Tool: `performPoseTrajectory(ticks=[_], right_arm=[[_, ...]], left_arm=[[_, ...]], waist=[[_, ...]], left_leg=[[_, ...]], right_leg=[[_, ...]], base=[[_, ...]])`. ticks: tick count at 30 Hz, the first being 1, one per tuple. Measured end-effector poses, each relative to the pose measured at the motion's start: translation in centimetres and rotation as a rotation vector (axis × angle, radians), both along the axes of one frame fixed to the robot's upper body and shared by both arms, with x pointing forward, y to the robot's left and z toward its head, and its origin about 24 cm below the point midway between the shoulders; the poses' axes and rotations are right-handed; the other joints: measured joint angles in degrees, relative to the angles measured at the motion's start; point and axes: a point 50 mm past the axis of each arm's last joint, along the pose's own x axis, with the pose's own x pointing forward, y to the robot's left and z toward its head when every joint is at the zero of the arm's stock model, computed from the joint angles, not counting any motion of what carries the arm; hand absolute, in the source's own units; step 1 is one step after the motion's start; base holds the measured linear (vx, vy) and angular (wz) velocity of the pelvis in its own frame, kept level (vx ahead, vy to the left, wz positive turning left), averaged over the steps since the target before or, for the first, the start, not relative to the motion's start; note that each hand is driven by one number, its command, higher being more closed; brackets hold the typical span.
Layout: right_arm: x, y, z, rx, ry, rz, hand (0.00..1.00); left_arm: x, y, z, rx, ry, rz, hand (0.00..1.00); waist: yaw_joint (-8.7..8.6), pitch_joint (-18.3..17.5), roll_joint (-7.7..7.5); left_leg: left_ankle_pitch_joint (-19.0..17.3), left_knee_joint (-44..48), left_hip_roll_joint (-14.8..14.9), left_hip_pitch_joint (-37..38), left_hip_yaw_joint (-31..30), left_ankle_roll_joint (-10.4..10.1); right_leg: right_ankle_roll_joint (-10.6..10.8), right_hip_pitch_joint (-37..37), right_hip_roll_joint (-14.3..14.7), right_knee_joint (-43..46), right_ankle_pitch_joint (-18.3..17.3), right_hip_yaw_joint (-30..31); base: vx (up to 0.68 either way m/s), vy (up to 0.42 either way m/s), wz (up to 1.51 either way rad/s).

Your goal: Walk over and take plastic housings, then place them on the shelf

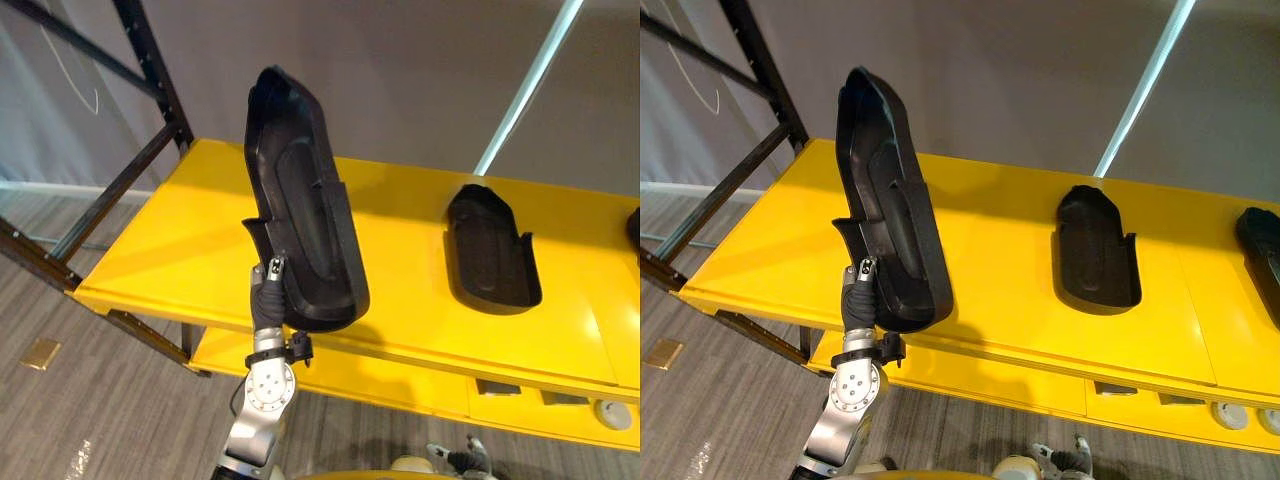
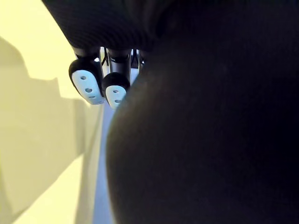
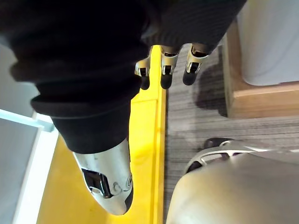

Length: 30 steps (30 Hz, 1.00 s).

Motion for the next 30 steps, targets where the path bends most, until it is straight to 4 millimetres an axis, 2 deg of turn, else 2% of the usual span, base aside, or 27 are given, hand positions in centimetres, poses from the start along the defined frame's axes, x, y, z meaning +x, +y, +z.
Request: performPoseTrajectory(ticks=[1,2,3,4,5,6,7,8,9,10,11,12,13,15,17,20,22,26,27,28,30], right_arm=[[-0.1,0.0,0.0,0.001,0.004,-0.001,0.0],[0.0,0.3,-0.1,0.007,0.006,-0.001,0.0],[0.3,0.1,0.0,0.005,0.001,0.003,0.0],[0.6,-0.3,0.1,-0.006,-0.002,0.008,0.0],[1.3,-0.7,0.3,-0.015,-0.014,0.016,0.0],[1.6,-0.6,0.3,-0.013,-0.019,0.018,0.0],[1.3,-0.4,0.2,-0.007,-0.011,0.014,0.0],[0.5,-0.3,0.0,-0.002,0.007,0.009,0.0],[0.3,-0.3,0.0,-0.001,0.01,0.009,0.0],[0.1,-0.3,-0.1,0.007,0.015,0.006,0.0],[0.2,-0.2,-0.1,0.018,0.011,0.007,0.0],[0.1,-0.2,-0.1,0.019,0.011,0.009,0.0],[0.3,-0.3,-0.1,0.022,0.005,0.007,0.0],[0.3,-0.2,0.0,0.026,0.002,0.011,0.0],[0.7,0.2,0.0,0.039,-0.015,0.011,0.0],[1.4,0.4,0.3,0.047,-0.052,0.018,0.0],[1.5,0.5,0.4,0.049,-0.059,0.017,0.0],[1.4,0.7,0.3,0.056,-0.055,0.018,0.0],[1.5,0.7,0.3,0.058,-0.058,0.018,0.0],[1.5,0.7,0.3,0.059,-0.059,0.02,0.0],[1.4,0.5,0.3,0.068,-0.057,0.018,0.0]], left_arm=[[0.0,0.0,-0.1,0.004,0.003,-0.001,1.0],[0.0,0.1,-0.1,0.01,0.001,-0.002,1.0],[0.0,0.2,-0.1,0.02,0.0,-0.003,1.0],[0.0,0.3,-0.1,0.027,0.0,-0.003,1.0],[0.0,0.6,-0.2,0.04,0.003,0.001,1.0],[0.1,0.8,-0.4,0.047,0.008,0.005,1.0],[0.1,0.8,-0.5,0.049,0.012,0.002,1.0],[0.2,0.5,-0.6,0.047,0.017,-0.016,1.0],[0.2,0.4,-0.5,0.046,0.015,-0.023,1.0],[0.3,0.1,-0.3,0.046,0.004,-0.04,1.0],[0.5,-0.1,0.0,0.051,-0.007,-0.058,1.0],[0.6,-0.2,0.0,0.055,-0.011,-0.061,1.0],[0.7,-0.3,0.1,0.057,-0.013,-0.064,1.0],[0.7,-0.5,0.1,0.066,-0.013,-0.081,1.0],[0.7,-0.4,0.1,0.069,-0.012,-0.081,1.0],[0.8,-0.4,0.0,0.088,-0.005,-0.098,1.0],[0.9,-0.2,-0.1,0.099,0.005,-0.092,1.0],[2.0,1.2,-1.3,0.174,0.072,-0.046,1.0],[2.6,2.1,-1.4,0.207,0.087,-0.017,1.0],[2.8,2.5,-1.5,0.215,0.092,-0.005,1.0],[3.8,4.5,-1.6,0.284,0.121,0.063,1.0]], waist=[[0.09,-0.03,-0.08],[0.18,-0.01,-0.07],[0.2,-0.03,0.25],[0.2,-0.2,0.56],[0.43,-0.2,1.36],[-0.3,0.0,1.48],[-0.55,0.1,1.48],[-0.37,0.16,1.59],[-0.55,0.01,1.33],[-0.67,0.17,1.71],[-0.72,0.13,1.53],[-0.84,0.13,1.51],[-1.87,0.78,1.94],[-1.53,1.11,2.05],[-1.35,1.01,1.53],[-0.08,0.91,1.38],[-0.17,0.89,1.38],[-0.92,0.68,1.42],[-1.63,0.65,1.43],[-1.75,0.65,1.44],[-1.94,0.57,1.59]], left_leg=[[-1.25,1.83,0.06,-0.89,0.18,0.32],[-3.97,5.62,0.21,-2.84,1.64,1.31],[-6.01,7.6,0.31,-4.01,3.31,2.09],[-6.36,7.5,0.28,-4.44,4.34,2.28],[-5.68,4.53,-0.05,-4.27,7.44,4.13],[-4.23,1.41,-1.21,-2.61,8.49,5.31],[-3.36,-0.3,-2.01,-1.57,8.79,5.96],[-1.81,-3.57,-3.5,0.64,9.53,6.9],[-1.31,-4.53,-3.96,1.24,9.55,6.94],[-0.47,-5.99,-4.76,1.9,9.23,7.3],[0.67,-7.83,-5.91,2.7,9.14,7.73],[1.03,-8.17,-6.29,2.93,9.12,7.86],[1.52,-8.44,-7.1,3.65,8.13,8.05],[2.44,-10.45,-7.74,5.74,7.52,7.78],[3.32,-12.68,-7.82,7.8,7.66,7.25],[4.41,-16.19,-7.39,9.91,10.19,6.0],[5.14,-17.89,-7.33,10.95,11.24,5.79],[8.31,-24.58,-8.32,15.13,12.74,5.42],[9.32,-26.15,-8.58,15.45,12.68,5.51],[9.69,-26.78,-8.67,15.55,12.68,5.34],[11.03,-28.68,-8.9,15.68,12.94,5.45]], right_leg=[[0.05,-0.11,-0.07,-0.78,0.65,0.18],[-0.07,-1.1,-0.52,-1.28,1.16,1.58],[-3.92,-3.3,-0.91,-0.94,2.41,3.17],[-7.78,-4.61,-0.97,-0.49,3.23,3.34],[-13.81,-8.19,-0.82,0.7,6.63,2.97],[-10.84,-10.14,0.44,6.99,3.01,4.01],[-9.48,-10.2,1.82,9.74,0.48,4.83],[-8.58,-9.39,5.91,11.92,-5.11,7.15],[-8.09,-8.77,7.91,12.11,-6.78,8.63],[-7.49,-8.13,11.47,12.17,-9.08,11.08],[-8.27,-7.74,14.82,11.06,-10.65,12.63],[-8.91,-7.52,15.72,10.03,-10.88,12.76],[-10.48,-5.83,16.26,8.01,-10.35,12.6],[-10.55,-3.18,16.3,5.7,-9.42,12.42],[-10.59,-1.11,16.64,3.72,-8.62,12.24],[-10.89,0.09,17.77,0.63,-6.47,14.3],[-10.77,0.54,18.22,-0.61,-5.5,15.3],[-10.57,2.86,18.7,-4.04,-3.49,15.98],[-10.64,2.89,18.8,-4.82,-2.88,15.95],[-10.63,2.83,18.85,-5.08,-2.65,15.95],[-10.62,2.82,19.16,-6.86,-1.22,16.33]], base=[[-0.13,0.325,-0.27],[-0.15,0.337,-0.57],[-0.14,0.339,-0.71],[-0.13,0.344,-1.01],[-0.13,0.341,-0.86],[-0.09,0.324,-0.68],[-0.04,0.255,-0.32],[0.01,0.147,-0.14],[0.01,0.135,-0.04],[0.02,0.087,0.19],[0.05,0.07,0.24],[0.05,0.031,0.41],[0.08,0.042,0.42],[0.07,0.026,0.23],[0.03,-0.032,-0.04],[0.0,-0.025,-0.37],[-0.01,-0.009,-0.34],[-0.03,-0.003,-0.18],[-0.05,-0.009,0.02],[-0.06,-0.01,0.0],[-0.08,-0.009,-0.08]])
